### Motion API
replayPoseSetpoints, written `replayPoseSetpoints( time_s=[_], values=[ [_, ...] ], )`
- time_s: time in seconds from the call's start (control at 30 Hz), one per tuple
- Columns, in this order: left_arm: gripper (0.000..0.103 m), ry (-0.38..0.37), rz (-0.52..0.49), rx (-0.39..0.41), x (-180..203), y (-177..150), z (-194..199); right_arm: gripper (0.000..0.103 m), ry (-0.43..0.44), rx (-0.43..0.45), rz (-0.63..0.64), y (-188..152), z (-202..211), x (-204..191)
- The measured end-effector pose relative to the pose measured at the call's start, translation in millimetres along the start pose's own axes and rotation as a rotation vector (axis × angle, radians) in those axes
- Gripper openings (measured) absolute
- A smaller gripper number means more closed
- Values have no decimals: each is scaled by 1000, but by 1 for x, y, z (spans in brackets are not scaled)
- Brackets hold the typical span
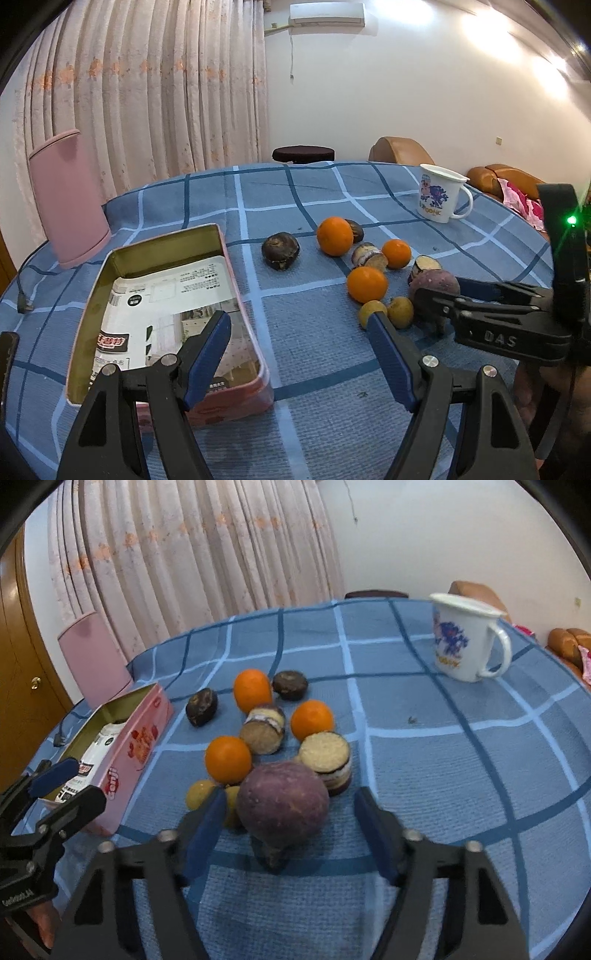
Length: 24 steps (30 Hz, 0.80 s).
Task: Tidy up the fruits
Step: 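Grasp the purple passion fruit with the right tool, then grasp a yellow-green lime with the left tool while the right tool holds the passion fruit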
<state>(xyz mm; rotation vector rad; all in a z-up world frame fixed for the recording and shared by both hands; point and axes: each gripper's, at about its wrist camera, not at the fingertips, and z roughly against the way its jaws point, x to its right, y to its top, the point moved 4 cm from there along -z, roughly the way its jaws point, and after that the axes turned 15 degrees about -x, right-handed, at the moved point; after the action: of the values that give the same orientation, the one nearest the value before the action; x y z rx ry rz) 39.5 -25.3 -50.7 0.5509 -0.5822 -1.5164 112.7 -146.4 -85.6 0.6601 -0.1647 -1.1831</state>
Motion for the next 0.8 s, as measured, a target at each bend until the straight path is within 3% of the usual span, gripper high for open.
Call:
replayPoseSetpoints(
  time_s=[0.17,0.47,0.53,0.6,0.8],
  values=[
    [78,-25,-35,2,13,1,0,54,6,67,10,-6,15,0],
    [77,-64,-182,-26,67,9,-18,54,-52,130,-75,-12,37,38],
    [71,-68,-207,-42,76,12,-25,54,-49,134,-92,-14,38,45],
    [56,-68,-228,-68,83,15,-34,54,-38,131,-98,-15,38,48],
    [47,-61,-252,-124,94,21,-55,54,-17,136,-95,-14,38,49]
  ],
)
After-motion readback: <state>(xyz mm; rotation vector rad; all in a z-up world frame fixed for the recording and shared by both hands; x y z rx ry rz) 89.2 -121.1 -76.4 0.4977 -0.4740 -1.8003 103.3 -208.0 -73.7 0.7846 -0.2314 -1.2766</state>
